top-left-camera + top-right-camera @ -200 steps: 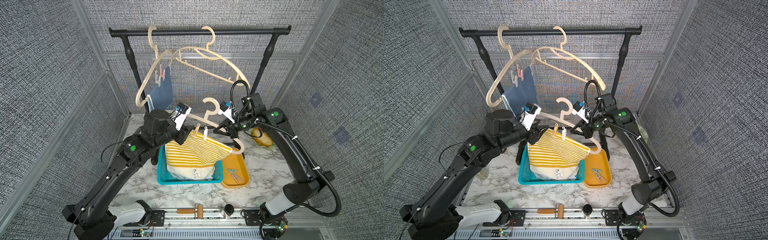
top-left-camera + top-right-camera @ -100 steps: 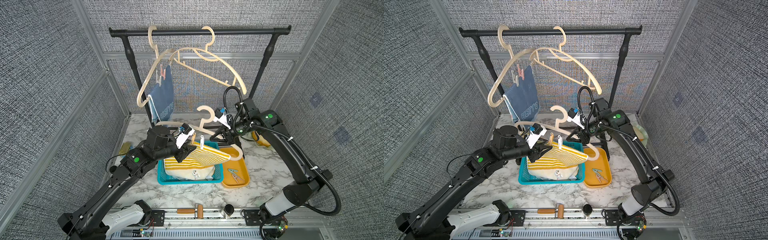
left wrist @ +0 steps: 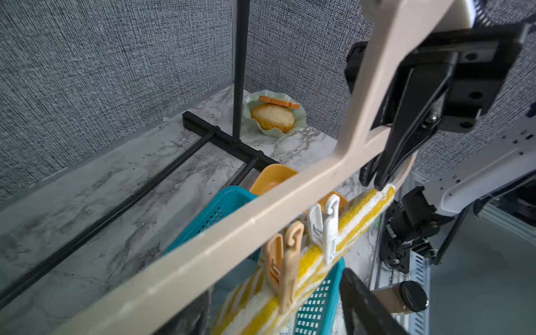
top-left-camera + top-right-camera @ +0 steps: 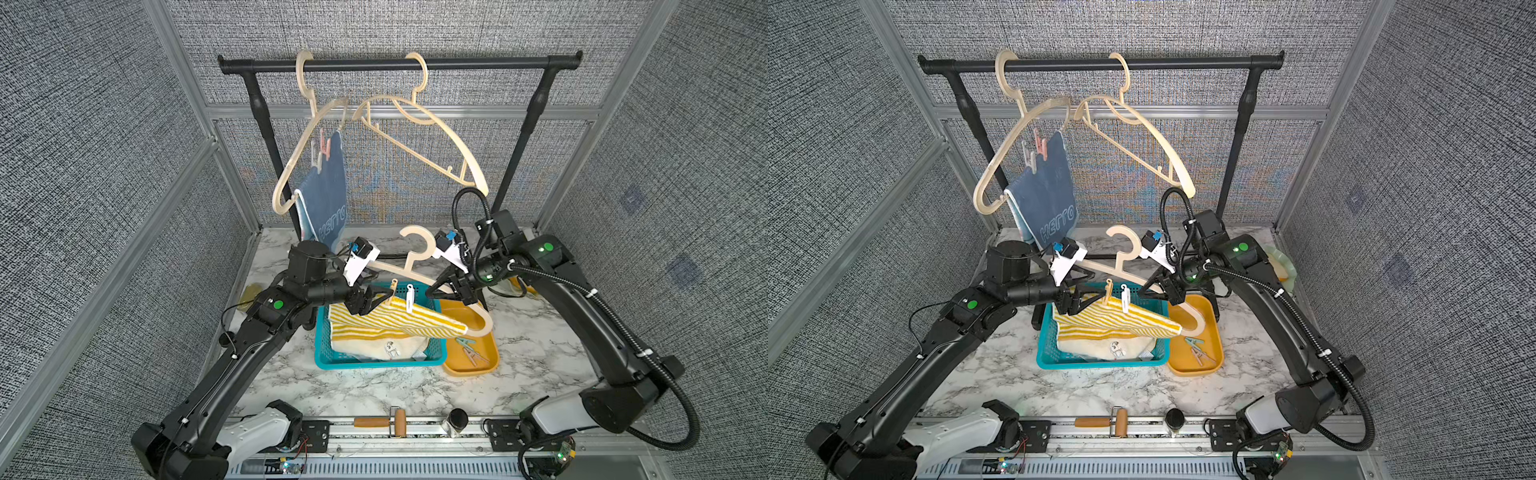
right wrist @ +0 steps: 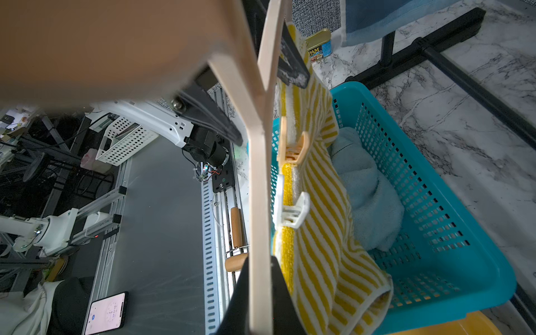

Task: Remove the clothespins securing towels to the hanger
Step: Remove the clothespin from the hanger.

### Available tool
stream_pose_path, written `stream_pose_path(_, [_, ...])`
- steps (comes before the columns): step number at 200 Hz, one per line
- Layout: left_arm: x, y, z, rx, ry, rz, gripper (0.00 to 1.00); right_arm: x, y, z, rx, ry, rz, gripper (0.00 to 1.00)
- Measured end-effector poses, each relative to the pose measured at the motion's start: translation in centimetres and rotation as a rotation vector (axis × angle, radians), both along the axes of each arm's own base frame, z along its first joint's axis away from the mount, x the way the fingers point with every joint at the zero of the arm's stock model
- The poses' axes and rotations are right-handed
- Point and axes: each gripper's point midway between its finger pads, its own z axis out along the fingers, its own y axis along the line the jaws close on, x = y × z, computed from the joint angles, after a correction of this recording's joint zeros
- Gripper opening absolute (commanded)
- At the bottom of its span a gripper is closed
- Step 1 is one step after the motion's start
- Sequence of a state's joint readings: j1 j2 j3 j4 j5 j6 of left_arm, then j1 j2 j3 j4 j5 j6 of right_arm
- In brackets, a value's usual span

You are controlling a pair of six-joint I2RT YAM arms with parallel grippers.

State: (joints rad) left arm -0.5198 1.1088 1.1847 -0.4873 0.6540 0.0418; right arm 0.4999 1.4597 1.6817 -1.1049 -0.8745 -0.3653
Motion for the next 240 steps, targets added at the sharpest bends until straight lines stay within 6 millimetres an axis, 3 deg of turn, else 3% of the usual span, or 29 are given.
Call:
stream_pose_path(23, [-0.7, -0.4, 0.2, -0.032, 0.01, -0.056, 0.68, -0.2, 0.3, 0.2, 0.007, -0.007, 0.006, 0.0])
stream_pose_path(72, [-0.7, -1.0, -1.7, -0.04, 0.071, -0.091, 0.67, -1.0, 1.0, 0.3, 0.008, -0.004, 0.034, 0.0])
stream_pose_path(129, [-1.3, -1.4, -1.5, -0.077, 0.068, -0.14, 0.66, -1.3, 1.6, 0.2, 0.009, -0.002, 0.049, 0.0])
stream_pose_path(169, [-2.0, -1.8, -1.6, -0.094, 0.078, -0.194, 0.59, -1.3, 1.8, 0.1, 0.01, 0.011, 0.06, 0.0])
stream_pose_path(196, [-2.6, -1.7, -1.8, -0.096, 0.074, -0.223, 0.46, -1.5, 1.9, 0.0, 0.015, 0.026, 0.072, 0.0])
stream_pose_path(240, [-3.3, -1.5, -1.9, -0.085, 0.075, -0.248, 0.42, -1.7, 2.0, -0.2, 0.018, 0.045, 0.087, 0.0])
